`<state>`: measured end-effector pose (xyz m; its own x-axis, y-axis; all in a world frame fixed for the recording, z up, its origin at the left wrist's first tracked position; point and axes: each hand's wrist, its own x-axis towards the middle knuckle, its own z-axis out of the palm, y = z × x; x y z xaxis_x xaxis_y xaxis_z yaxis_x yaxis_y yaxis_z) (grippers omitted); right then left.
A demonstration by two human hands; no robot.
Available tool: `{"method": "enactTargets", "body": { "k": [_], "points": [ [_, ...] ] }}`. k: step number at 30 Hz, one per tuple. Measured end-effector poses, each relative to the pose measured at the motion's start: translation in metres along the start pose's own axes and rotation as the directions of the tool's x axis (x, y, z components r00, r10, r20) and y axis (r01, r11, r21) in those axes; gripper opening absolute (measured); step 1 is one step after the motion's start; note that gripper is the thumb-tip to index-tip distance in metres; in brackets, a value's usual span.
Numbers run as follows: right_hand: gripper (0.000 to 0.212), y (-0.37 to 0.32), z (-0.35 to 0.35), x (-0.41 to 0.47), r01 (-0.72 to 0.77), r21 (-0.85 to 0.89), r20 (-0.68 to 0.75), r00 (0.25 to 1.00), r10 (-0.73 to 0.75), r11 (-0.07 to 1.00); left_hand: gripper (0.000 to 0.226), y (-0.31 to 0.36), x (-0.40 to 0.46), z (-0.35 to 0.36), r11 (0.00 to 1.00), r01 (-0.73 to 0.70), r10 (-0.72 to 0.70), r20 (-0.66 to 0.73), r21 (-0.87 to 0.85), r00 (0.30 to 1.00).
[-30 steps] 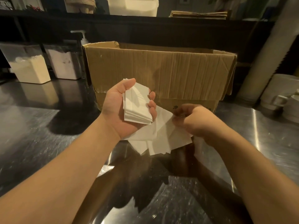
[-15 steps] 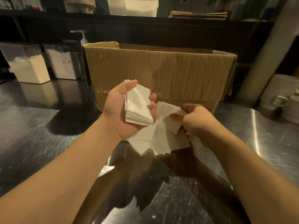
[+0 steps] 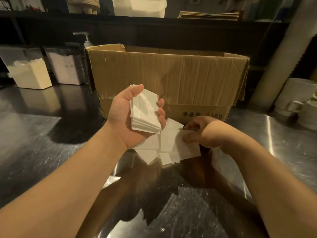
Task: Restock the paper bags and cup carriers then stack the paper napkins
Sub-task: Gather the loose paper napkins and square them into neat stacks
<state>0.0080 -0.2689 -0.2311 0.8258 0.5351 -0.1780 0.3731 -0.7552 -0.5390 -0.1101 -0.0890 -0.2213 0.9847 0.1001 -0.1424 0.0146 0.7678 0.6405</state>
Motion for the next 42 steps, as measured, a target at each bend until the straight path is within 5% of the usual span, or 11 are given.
{"method": "enactTargets", "body": {
  "k": [12, 26, 32, 37, 42],
  "points": [
    [0.054, 0.001, -0.001, -0.002, 0.043, -0.086, 0.058, 0.998, -0.038, 0.995, 0.051, 0.000, 0.001, 0.000, 1.000, -0.002, 0.003, -0.010, 0.026, 1.000],
    [0.052, -0.004, -0.008, -0.014, 0.051, 0.156, 0.007, 0.999, -0.053, 0.986, 0.051, -0.001, 0.002, -0.001, 1.000, -0.001, 0.001, -0.017, 0.027, 1.000],
    [0.019, 0.006, -0.026, -0.023, 0.179, 0.657, 0.078, 0.950, -0.303, 0.733, 0.047, 0.001, 0.002, -0.001, 0.994, -0.036, 0.041, -0.046, 0.105, 0.998],
    [0.026, 0.002, -0.023, -0.028, 0.313, 0.758, 0.015, 0.869, -0.495, 0.573, 0.049, -0.002, 0.002, 0.001, 0.984, -0.009, 0.016, -0.033, 0.179, 0.999],
    [0.020, -0.015, -0.005, -0.030, 0.446, 0.720, -0.219, 0.873, -0.436, 0.531, 0.034, -0.018, 0.000, 0.008, 0.935, 0.021, -0.030, 0.022, 0.353, 0.999]
  ]
}}
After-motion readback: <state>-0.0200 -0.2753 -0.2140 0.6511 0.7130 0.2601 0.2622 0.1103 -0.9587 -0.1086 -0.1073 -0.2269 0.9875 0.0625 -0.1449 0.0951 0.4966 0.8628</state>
